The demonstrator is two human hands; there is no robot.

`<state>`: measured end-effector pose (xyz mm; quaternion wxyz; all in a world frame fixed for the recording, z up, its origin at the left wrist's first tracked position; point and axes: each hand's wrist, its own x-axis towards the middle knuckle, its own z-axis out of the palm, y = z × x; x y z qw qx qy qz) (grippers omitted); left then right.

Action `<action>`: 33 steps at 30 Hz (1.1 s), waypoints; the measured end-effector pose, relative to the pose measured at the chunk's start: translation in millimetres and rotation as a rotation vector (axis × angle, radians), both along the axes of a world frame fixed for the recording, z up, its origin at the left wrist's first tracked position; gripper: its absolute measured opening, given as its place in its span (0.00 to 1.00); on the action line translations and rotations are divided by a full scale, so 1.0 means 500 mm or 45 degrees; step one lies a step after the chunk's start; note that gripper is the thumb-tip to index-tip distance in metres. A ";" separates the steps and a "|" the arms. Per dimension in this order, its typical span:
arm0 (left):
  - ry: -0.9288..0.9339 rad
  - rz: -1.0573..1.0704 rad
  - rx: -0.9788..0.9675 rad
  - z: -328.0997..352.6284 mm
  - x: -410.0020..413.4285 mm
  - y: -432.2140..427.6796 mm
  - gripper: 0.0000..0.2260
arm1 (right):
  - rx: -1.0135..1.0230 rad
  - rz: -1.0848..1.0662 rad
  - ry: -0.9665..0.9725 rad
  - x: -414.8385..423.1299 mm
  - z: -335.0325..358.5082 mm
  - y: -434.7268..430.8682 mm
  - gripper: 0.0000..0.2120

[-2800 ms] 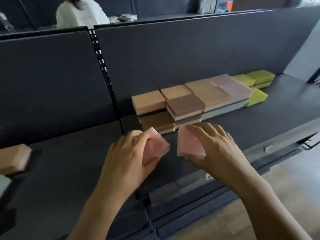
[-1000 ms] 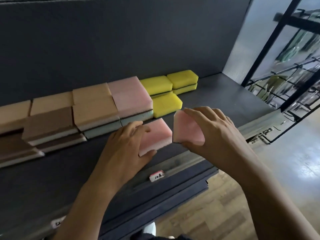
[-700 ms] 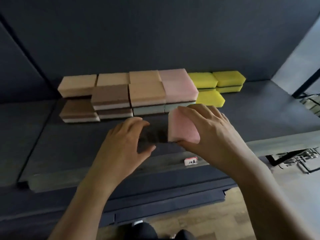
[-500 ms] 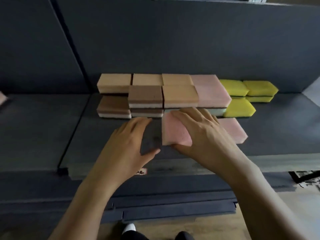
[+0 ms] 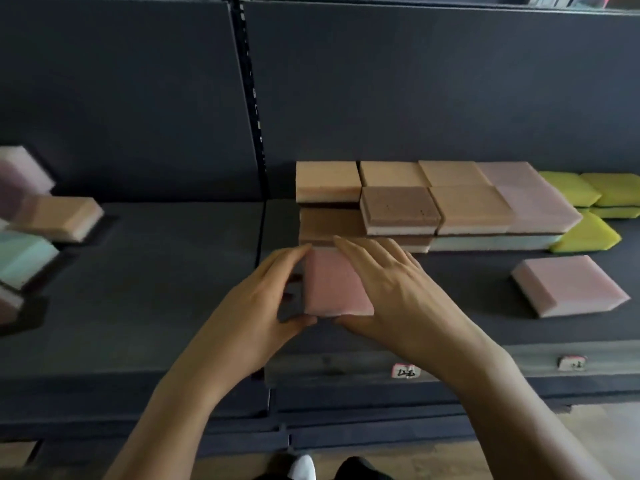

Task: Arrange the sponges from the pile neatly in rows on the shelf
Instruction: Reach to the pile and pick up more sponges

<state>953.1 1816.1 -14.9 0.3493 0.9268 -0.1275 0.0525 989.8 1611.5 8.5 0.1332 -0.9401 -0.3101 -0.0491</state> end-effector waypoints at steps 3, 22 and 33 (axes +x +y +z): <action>0.020 -0.002 -0.048 0.000 0.003 0.028 0.36 | -0.015 -0.044 0.064 0.001 -0.002 -0.012 0.47; -0.282 0.050 0.466 0.048 0.045 -0.040 0.31 | 0.064 0.109 0.063 0.067 0.014 -0.050 0.43; -0.288 0.151 0.405 0.063 0.100 -0.042 0.33 | 0.181 -0.070 -0.152 0.154 -0.012 -0.087 0.35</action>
